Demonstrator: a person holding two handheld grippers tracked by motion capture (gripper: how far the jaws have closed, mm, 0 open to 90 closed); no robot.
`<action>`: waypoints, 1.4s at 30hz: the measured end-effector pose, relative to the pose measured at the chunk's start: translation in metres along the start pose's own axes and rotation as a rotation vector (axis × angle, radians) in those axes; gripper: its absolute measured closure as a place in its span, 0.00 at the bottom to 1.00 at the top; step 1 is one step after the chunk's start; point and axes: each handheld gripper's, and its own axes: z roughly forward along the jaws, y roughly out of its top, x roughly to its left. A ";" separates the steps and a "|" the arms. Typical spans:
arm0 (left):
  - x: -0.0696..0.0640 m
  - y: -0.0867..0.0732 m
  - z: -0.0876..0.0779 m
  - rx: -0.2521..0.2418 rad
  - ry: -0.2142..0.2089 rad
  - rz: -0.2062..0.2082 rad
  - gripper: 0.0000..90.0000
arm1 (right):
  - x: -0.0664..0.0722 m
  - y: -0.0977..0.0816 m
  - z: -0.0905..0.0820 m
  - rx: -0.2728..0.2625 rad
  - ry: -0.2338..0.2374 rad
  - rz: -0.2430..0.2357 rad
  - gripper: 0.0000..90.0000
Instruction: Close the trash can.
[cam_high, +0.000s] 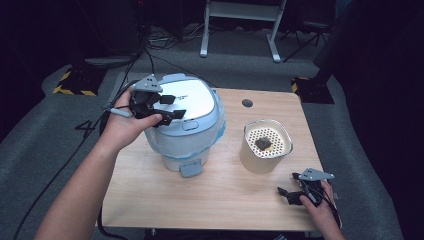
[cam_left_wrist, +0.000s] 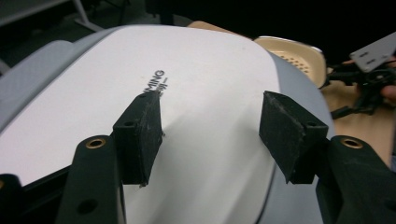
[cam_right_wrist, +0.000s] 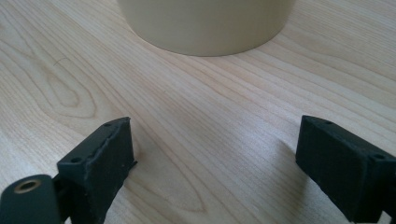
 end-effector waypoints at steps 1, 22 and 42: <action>0.000 0.000 0.000 -0.002 0.002 -0.001 0.43 | 0.000 0.000 0.000 0.000 0.000 0.000 0.13; -0.005 0.002 0.012 -0.004 0.037 0.031 0.44 | 0.001 0.000 0.000 -0.001 0.003 -0.001 0.13; -0.056 -0.018 -0.034 -0.087 -0.012 0.119 0.28 | -0.003 0.000 0.000 -0.002 0.037 -0.023 0.14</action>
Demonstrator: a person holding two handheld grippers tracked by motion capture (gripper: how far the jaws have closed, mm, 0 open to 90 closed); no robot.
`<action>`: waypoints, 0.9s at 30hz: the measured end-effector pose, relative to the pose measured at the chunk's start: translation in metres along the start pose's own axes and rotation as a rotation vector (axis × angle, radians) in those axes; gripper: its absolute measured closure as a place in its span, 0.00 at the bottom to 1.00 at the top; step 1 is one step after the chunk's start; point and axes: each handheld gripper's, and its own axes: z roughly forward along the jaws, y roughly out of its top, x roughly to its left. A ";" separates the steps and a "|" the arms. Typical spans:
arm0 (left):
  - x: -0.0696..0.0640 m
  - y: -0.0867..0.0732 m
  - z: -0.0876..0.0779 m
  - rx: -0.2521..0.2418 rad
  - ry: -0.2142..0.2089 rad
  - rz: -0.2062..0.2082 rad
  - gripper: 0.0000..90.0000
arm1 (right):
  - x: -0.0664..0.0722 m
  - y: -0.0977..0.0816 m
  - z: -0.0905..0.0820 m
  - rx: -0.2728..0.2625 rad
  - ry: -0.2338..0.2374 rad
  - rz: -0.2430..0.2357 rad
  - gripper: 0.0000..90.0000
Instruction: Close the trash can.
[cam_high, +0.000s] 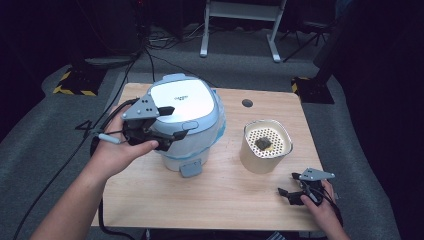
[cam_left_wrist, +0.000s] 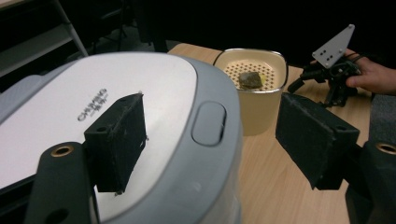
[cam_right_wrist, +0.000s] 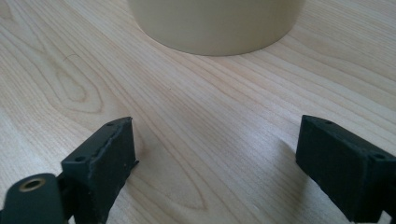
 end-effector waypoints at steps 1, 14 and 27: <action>-0.002 -0.003 -0.002 0.000 0.002 -0.002 0.28 | 0.000 0.000 0.000 0.001 0.001 -0.002 0.14; -0.030 -0.046 -0.018 0.033 -0.002 0.024 0.27 | -0.001 0.001 0.001 0.000 0.004 -0.008 0.13; -0.030 -0.104 0.000 0.044 -0.005 -0.032 0.25 | -0.001 0.001 0.001 0.001 0.004 -0.009 0.13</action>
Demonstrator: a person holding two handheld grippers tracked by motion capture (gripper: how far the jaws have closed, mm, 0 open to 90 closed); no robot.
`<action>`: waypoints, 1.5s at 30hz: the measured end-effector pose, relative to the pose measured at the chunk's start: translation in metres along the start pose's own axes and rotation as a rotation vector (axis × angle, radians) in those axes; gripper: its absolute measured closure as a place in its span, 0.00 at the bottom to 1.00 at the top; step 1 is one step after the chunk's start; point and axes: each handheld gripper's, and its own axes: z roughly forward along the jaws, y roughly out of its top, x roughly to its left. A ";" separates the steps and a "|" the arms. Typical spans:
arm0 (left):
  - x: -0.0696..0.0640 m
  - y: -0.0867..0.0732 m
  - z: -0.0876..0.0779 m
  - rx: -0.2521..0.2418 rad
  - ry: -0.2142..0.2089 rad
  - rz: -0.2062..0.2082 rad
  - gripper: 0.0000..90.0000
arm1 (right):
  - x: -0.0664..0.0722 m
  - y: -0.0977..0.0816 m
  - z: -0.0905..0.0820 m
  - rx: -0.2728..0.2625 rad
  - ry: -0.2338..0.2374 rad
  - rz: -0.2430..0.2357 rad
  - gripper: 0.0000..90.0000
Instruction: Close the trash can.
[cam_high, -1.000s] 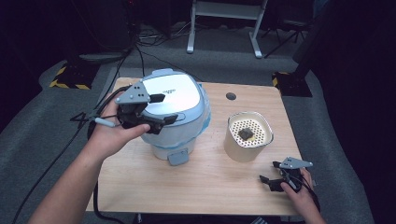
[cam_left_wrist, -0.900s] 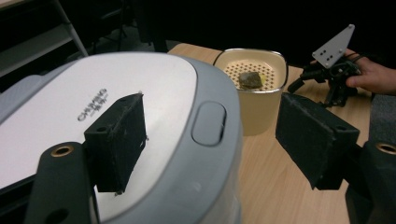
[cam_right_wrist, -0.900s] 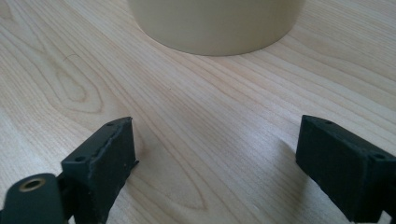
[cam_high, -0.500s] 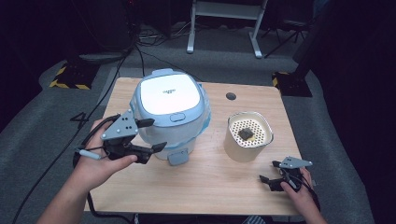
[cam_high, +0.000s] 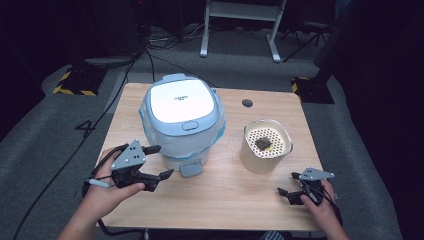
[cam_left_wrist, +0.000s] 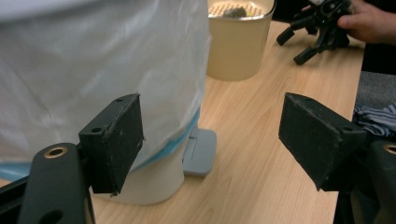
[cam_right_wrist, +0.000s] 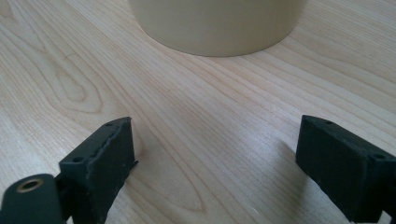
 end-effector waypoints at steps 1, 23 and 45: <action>0.001 -0.006 0.003 0.002 -0.002 -0.009 0.25 | 0.000 0.000 0.000 0.000 0.000 0.000 0.13; 0.010 -0.077 0.044 0.125 0.012 -0.098 0.22 | 0.000 0.000 0.000 0.000 0.000 0.000 0.13; 0.014 -0.116 0.077 0.314 0.015 -0.134 0.21 | 0.000 0.000 0.000 0.000 0.000 0.000 0.13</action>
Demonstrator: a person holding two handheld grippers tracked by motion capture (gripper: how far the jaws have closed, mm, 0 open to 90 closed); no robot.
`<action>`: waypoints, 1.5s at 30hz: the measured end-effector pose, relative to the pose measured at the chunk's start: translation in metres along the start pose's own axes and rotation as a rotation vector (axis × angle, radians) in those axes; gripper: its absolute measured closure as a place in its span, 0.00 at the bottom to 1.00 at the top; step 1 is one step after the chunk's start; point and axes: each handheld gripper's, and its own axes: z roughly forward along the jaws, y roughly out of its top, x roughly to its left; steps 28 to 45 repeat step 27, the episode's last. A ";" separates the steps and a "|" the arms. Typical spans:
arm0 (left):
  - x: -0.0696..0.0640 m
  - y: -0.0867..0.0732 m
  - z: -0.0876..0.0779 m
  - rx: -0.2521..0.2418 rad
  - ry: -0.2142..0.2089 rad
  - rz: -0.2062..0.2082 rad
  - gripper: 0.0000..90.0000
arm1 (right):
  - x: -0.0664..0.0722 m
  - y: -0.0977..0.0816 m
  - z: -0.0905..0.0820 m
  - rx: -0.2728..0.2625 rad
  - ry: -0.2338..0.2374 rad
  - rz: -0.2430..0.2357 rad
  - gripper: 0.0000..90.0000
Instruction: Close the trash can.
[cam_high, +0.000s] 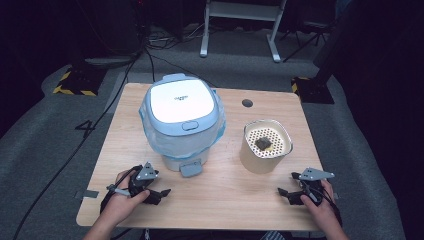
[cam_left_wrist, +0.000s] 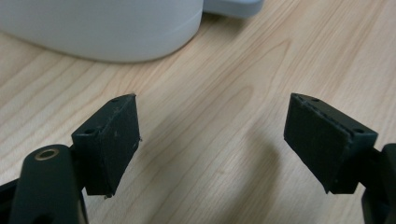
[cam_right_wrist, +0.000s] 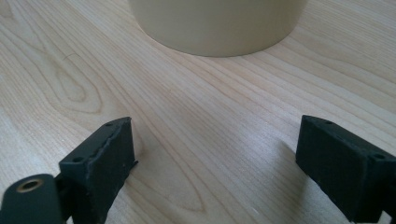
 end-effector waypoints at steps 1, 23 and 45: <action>0.000 -0.001 0.001 0.007 -0.001 0.000 0.21 | 0.000 0.000 0.000 0.000 0.000 -0.001 0.13; 0.001 -0.008 0.003 -0.017 0.035 0.003 0.16 | 0.000 0.000 0.000 0.000 0.000 0.000 0.13; -0.001 -0.008 0.002 -0.019 0.051 -0.017 0.16 | 0.000 0.000 0.000 0.000 -0.003 -0.002 0.13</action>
